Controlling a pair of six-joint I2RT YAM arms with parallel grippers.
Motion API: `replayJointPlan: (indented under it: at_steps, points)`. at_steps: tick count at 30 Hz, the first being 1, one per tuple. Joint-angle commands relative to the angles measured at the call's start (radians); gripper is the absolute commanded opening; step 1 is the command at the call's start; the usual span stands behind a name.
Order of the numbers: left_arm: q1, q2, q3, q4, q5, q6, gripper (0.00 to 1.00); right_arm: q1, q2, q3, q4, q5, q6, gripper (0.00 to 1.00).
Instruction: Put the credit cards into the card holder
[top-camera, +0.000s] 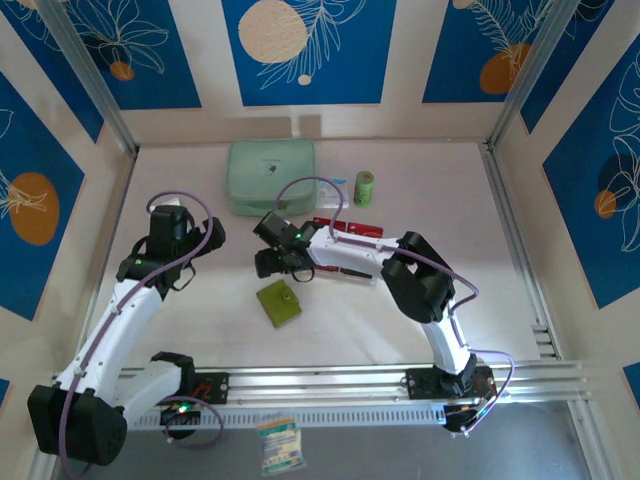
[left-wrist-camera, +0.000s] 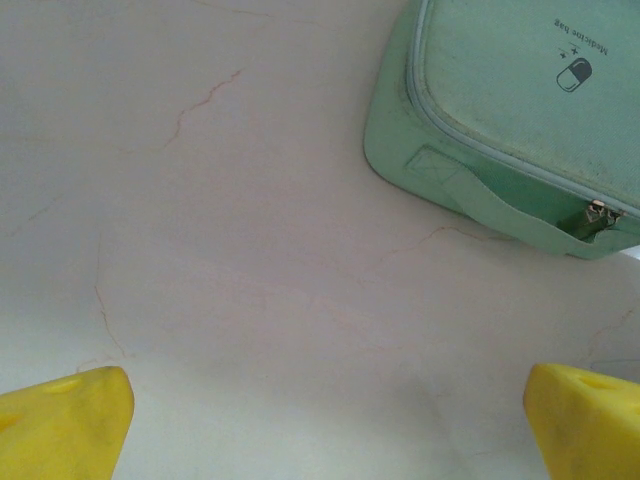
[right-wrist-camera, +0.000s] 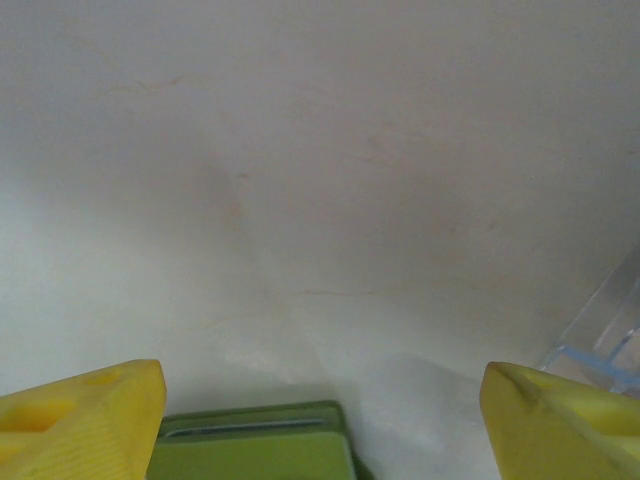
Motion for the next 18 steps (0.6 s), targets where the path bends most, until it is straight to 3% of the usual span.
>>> replayJointPlan:
  at_steps: [1,8,18]
  points:
    - [-0.007,-0.004,-0.012,-0.007,-0.013,-0.014,1.0,-0.022,0.006,-0.021,-0.005,0.012,-0.001,0.83]
    - [-0.006,0.005,-0.002,-0.017,-0.009,-0.012,1.0,-0.078,-0.062,-0.145,0.031,0.032,-0.019,0.82]
    - [-0.009,0.007,0.008,-0.032,-0.003,-0.006,1.0,-0.232,-0.201,-0.326,0.089,-0.005,-0.092,0.82]
